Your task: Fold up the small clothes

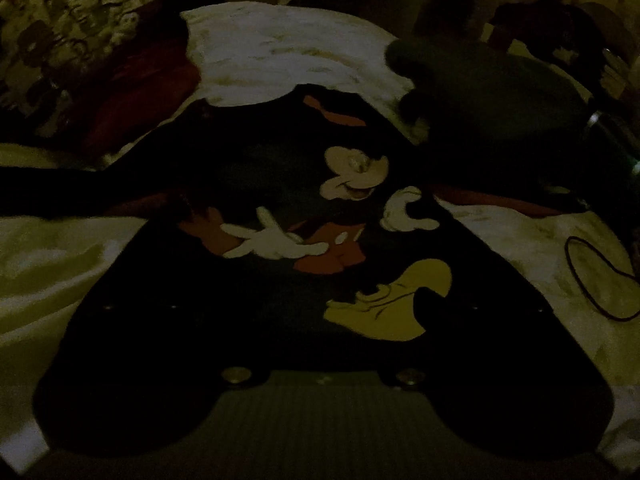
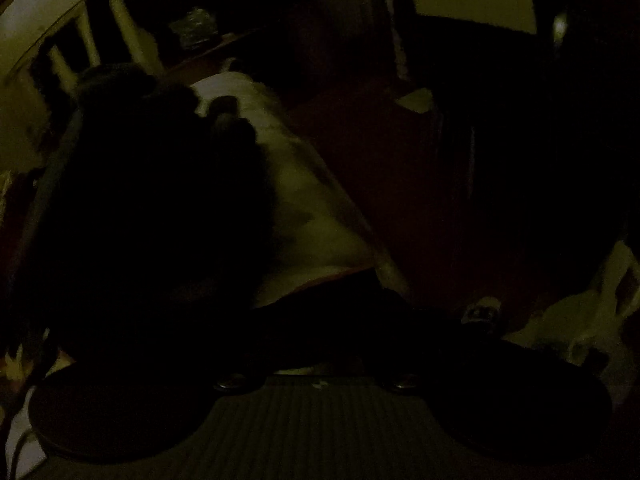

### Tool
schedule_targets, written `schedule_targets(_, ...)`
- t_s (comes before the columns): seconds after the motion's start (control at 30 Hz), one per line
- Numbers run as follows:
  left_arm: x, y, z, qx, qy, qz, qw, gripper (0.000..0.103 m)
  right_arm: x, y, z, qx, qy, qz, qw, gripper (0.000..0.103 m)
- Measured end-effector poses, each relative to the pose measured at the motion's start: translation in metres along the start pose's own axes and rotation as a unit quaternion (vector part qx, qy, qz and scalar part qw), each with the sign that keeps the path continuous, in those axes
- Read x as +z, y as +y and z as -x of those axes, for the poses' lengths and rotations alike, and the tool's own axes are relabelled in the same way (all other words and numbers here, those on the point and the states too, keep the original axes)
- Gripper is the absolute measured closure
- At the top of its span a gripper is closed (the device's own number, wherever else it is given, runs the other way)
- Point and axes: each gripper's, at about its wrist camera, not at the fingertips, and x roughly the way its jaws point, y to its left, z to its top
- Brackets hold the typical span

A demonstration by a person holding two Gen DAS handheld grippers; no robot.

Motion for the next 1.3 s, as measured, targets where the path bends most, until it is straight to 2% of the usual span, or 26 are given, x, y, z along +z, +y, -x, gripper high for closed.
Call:
schedule_targets(0.1,0.001,-0.008,-0.002,-0.008,-0.003,-0.014,0.9999,0.006,0.002,0.019,0.03,0.025,-0.016,0.013,0.999,0.099)
schedule_targets(0.17,0.001,-0.011,-0.002,-0.01,-0.005,-0.02,0.9997,0.006,0.007,0.025,0.056,0.075,-0.025,-0.018,0.997,0.099)
schedule_targets(0.23,0.0,-0.009,-0.001,-0.012,-0.008,-0.019,0.9997,0.004,0.013,0.032,0.083,0.15,-0.032,-0.067,0.986,0.098)
schedule_targets(0.33,-0.002,0.0,-0.002,-0.014,-0.011,-0.003,0.9998,0.004,0.025,0.051,0.113,0.282,-0.031,-0.135,0.949,0.098)
schedule_targets(0.43,-0.005,0.011,0.001,-0.013,-0.017,0.012,0.9997,0.004,0.04,0.083,0.134,0.383,-0.027,-0.162,0.909,0.098)
schedule_targets(0.6,-0.009,0.029,0.011,-0.008,-0.029,0.029,0.9991,0.004,0.072,0.177,0.141,0.497,-0.001,-0.127,0.858,0.098)
schedule_targets(0.7,-0.012,0.045,0.023,-0.001,-0.044,0.052,0.9977,0.004,0.083,0.249,0.133,0.532,0.01,-0.061,0.844,0.098)
schedule_targets(0.77,-0.015,0.058,0.033,0.014,-0.055,0.065,0.9963,0.003,0.079,0.296,0.119,0.556,0.027,-0.028,0.83,0.098)
schedule_targets(0.87,-0.022,0.083,0.053,0.061,-0.069,0.086,0.992,0.001,0.048,0.353,0.086,0.564,0.066,-0.001,0.823,0.098)
schedule_targets(0.97,-0.031,0.11,0.073,0.099,-0.081,0.111,0.9855,0.001,-0.009,0.391,0.04,0.558,0.137,-0.017,0.818,0.098)
schedule_targets(1.0,-0.033,0.118,0.079,0.106,-0.084,0.121,0.9834,0.0,-0.031,0.399,0.031,0.551,0.159,-0.013,0.819,0.098)
schedule_targets(1.03,-0.033,0.125,0.082,0.109,-0.086,0.129,0.9818,0.0,-0.054,0.406,0.022,0.538,0.165,-0.003,0.827,0.096)
schedule_targets(1.07,-0.034,0.132,0.084,0.11,-0.088,0.137,0.9805,0.0,-0.076,0.413,0.013,0.519,0.162,0.012,0.839,0.089)
schedule_targets(1.1,-0.033,0.137,0.084,0.11,-0.087,0.145,0.9794,0.0,-0.093,0.417,0.01,0.504,0.164,0.026,0.847,0.076)
schedule_targets(1.17,-0.03,0.14,0.081,0.108,-0.086,0.149,0.9791,0.0,-0.121,0.423,-0.011,0.471,0.203,0.031,0.858,0.025)
schedule_targets(1.2,-0.028,0.138,0.078,0.107,-0.086,0.144,0.98,0.0,-0.127,0.422,-0.018,0.461,0.222,0.027,0.859,0.02)
schedule_targets(1.23,-0.025,0.134,0.074,0.105,-0.086,0.134,0.9816,0.0,-0.126,0.417,-0.02,0.46,0.228,0.025,0.858,0.019)
schedule_targets(1.27,-0.023,0.13,0.07,0.102,-0.086,0.123,0.9835,0.0,-0.122,0.411,-0.018,0.458,0.221,0.026,0.861,0.019)
schedule_targets(1.3,-0.019,0.126,0.065,0.094,-0.085,0.109,0.9859,0.0,-0.111,0.402,-0.014,0.449,0.197,0.037,0.871,0.019)
